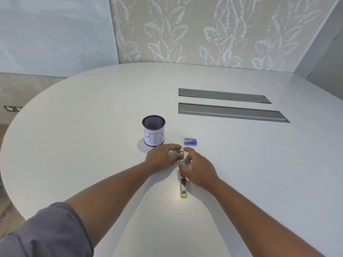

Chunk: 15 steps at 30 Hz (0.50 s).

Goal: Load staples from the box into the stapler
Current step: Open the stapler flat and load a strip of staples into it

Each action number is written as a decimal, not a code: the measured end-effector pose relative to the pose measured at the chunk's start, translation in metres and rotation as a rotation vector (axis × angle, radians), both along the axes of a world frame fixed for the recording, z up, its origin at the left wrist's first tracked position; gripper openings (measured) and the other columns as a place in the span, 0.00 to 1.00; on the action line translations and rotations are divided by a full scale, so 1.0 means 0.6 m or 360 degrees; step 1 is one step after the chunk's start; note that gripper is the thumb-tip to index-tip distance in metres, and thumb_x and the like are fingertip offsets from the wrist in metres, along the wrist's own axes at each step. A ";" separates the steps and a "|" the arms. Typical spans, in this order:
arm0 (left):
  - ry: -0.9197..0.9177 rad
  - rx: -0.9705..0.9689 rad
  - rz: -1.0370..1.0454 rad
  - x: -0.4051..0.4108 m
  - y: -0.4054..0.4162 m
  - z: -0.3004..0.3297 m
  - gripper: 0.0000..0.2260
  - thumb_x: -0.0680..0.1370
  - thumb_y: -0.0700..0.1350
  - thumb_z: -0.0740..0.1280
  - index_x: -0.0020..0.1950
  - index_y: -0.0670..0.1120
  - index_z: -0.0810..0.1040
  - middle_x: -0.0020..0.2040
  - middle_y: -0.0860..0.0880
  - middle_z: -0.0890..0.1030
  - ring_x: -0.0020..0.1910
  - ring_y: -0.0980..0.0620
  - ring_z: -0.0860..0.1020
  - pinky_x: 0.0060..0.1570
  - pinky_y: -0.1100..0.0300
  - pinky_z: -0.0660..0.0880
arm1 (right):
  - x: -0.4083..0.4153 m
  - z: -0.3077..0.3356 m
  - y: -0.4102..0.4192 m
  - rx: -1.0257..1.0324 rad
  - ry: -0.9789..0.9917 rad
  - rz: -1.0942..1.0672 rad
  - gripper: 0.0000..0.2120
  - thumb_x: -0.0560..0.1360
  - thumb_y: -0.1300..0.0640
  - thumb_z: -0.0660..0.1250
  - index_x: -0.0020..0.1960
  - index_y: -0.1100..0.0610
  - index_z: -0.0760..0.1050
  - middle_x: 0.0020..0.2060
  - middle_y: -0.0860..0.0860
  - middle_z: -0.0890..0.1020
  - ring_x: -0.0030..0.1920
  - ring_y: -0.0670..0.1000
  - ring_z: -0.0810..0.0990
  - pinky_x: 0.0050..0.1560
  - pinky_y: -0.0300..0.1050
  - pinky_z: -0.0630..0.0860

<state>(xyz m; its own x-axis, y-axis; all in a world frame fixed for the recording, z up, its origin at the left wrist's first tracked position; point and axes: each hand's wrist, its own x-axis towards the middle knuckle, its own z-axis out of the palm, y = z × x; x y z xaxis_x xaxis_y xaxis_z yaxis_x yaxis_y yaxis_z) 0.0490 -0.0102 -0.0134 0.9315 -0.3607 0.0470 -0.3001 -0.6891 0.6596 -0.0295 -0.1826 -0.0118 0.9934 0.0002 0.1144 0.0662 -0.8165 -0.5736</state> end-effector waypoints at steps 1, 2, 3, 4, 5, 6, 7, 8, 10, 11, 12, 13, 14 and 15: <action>0.0002 -0.0005 -0.0001 0.000 0.000 0.000 0.18 0.74 0.67 0.66 0.62 0.66 0.78 0.59 0.69 0.80 0.60 0.63 0.78 0.53 0.61 0.72 | 0.000 -0.004 0.003 -0.0024 -0.0059 -0.0010 0.22 0.69 0.40 0.61 0.62 0.38 0.67 0.42 0.40 0.77 0.43 0.44 0.77 0.42 0.45 0.73; 0.0003 -0.0008 -0.0002 0.001 0.001 -0.001 0.18 0.74 0.67 0.66 0.62 0.67 0.78 0.60 0.69 0.80 0.60 0.63 0.77 0.53 0.61 0.71 | -0.001 -0.009 0.006 -0.0050 -0.0108 -0.0019 0.22 0.68 0.40 0.60 0.62 0.38 0.67 0.41 0.39 0.76 0.43 0.44 0.76 0.41 0.44 0.72; 0.0002 -0.0007 -0.0005 0.001 0.000 0.000 0.18 0.74 0.67 0.66 0.62 0.67 0.78 0.60 0.68 0.80 0.60 0.63 0.78 0.53 0.61 0.71 | -0.001 -0.012 0.009 -0.0073 -0.0143 -0.0025 0.21 0.68 0.40 0.60 0.61 0.39 0.68 0.41 0.39 0.76 0.43 0.44 0.76 0.40 0.44 0.72; 0.0000 -0.0002 -0.0009 0.002 0.000 0.000 0.18 0.74 0.67 0.66 0.62 0.67 0.78 0.60 0.68 0.81 0.60 0.63 0.78 0.53 0.61 0.72 | 0.000 -0.015 0.010 -0.0093 -0.0165 -0.0027 0.21 0.69 0.40 0.60 0.61 0.39 0.69 0.41 0.39 0.76 0.43 0.44 0.76 0.40 0.44 0.72; -0.0005 0.0008 -0.0011 0.003 -0.001 0.001 0.18 0.74 0.67 0.66 0.62 0.67 0.79 0.60 0.67 0.81 0.60 0.62 0.78 0.52 0.61 0.72 | 0.002 -0.017 0.010 -0.0108 -0.0174 -0.0027 0.20 0.69 0.41 0.60 0.60 0.40 0.69 0.41 0.39 0.76 0.43 0.43 0.76 0.39 0.43 0.72; -0.0008 0.0016 -0.0008 0.003 -0.003 0.002 0.18 0.73 0.67 0.67 0.61 0.67 0.79 0.59 0.67 0.81 0.59 0.62 0.78 0.51 0.61 0.72 | 0.004 -0.018 0.009 -0.0118 -0.0178 -0.0026 0.19 0.69 0.41 0.61 0.59 0.40 0.69 0.41 0.40 0.76 0.43 0.43 0.76 0.38 0.43 0.72; -0.0007 0.0020 -0.0001 0.004 -0.004 0.002 0.17 0.73 0.67 0.67 0.61 0.68 0.79 0.59 0.67 0.82 0.58 0.62 0.79 0.49 0.61 0.72 | 0.005 -0.019 0.008 -0.0124 -0.0180 -0.0021 0.17 0.69 0.42 0.61 0.58 0.41 0.69 0.41 0.40 0.76 0.42 0.44 0.76 0.38 0.43 0.72; -0.0001 0.0020 0.0007 0.005 -0.006 0.003 0.17 0.72 0.68 0.67 0.60 0.68 0.79 0.58 0.66 0.82 0.57 0.62 0.79 0.48 0.61 0.72 | 0.006 -0.020 0.006 -0.0129 -0.0183 -0.0014 0.15 0.69 0.42 0.60 0.56 0.41 0.69 0.40 0.41 0.77 0.42 0.44 0.75 0.37 0.42 0.71; 0.0020 0.0021 0.0016 0.006 -0.007 0.005 0.17 0.72 0.67 0.68 0.59 0.68 0.80 0.57 0.65 0.82 0.56 0.61 0.79 0.48 0.61 0.72 | 0.008 -0.024 0.005 -0.0141 -0.0186 -0.0001 0.12 0.69 0.43 0.60 0.53 0.41 0.69 0.39 0.41 0.76 0.41 0.44 0.75 0.35 0.41 0.69; 0.0030 0.0023 0.0015 0.007 -0.008 0.005 0.16 0.72 0.67 0.68 0.59 0.67 0.81 0.57 0.65 0.83 0.56 0.61 0.80 0.48 0.60 0.73 | 0.009 -0.026 0.005 -0.0147 -0.0186 0.0003 0.11 0.69 0.43 0.61 0.51 0.41 0.68 0.39 0.42 0.76 0.41 0.44 0.75 0.35 0.40 0.69; 0.0038 0.0030 0.0013 0.008 -0.009 0.005 0.16 0.72 0.66 0.69 0.58 0.66 0.81 0.58 0.64 0.83 0.57 0.60 0.80 0.49 0.60 0.74 | 0.009 -0.027 0.005 -0.0153 -0.0182 0.0006 0.10 0.70 0.43 0.61 0.51 0.42 0.68 0.38 0.42 0.76 0.41 0.44 0.75 0.35 0.41 0.69; 0.0045 0.0044 0.0017 0.008 -0.009 0.004 0.16 0.72 0.66 0.69 0.58 0.66 0.81 0.58 0.64 0.82 0.58 0.60 0.80 0.50 0.59 0.74 | 0.010 -0.027 0.004 -0.0160 -0.0173 0.0007 0.10 0.70 0.43 0.60 0.50 0.42 0.68 0.38 0.43 0.76 0.41 0.44 0.75 0.35 0.42 0.70; 0.0052 0.0063 0.0025 0.009 -0.010 0.005 0.16 0.72 0.66 0.69 0.58 0.66 0.81 0.59 0.64 0.82 0.58 0.60 0.79 0.50 0.59 0.74 | 0.011 -0.028 0.004 -0.0170 -0.0163 0.0008 0.09 0.70 0.43 0.60 0.49 0.43 0.68 0.37 0.43 0.75 0.41 0.45 0.75 0.36 0.44 0.72; 0.0063 0.0079 0.0033 0.009 -0.011 0.006 0.17 0.71 0.66 0.70 0.59 0.66 0.81 0.60 0.64 0.82 0.59 0.60 0.79 0.52 0.59 0.75 | 0.012 -0.028 0.004 -0.0177 -0.0157 0.0007 0.09 0.71 0.43 0.60 0.49 0.43 0.68 0.37 0.44 0.75 0.40 0.45 0.75 0.37 0.45 0.74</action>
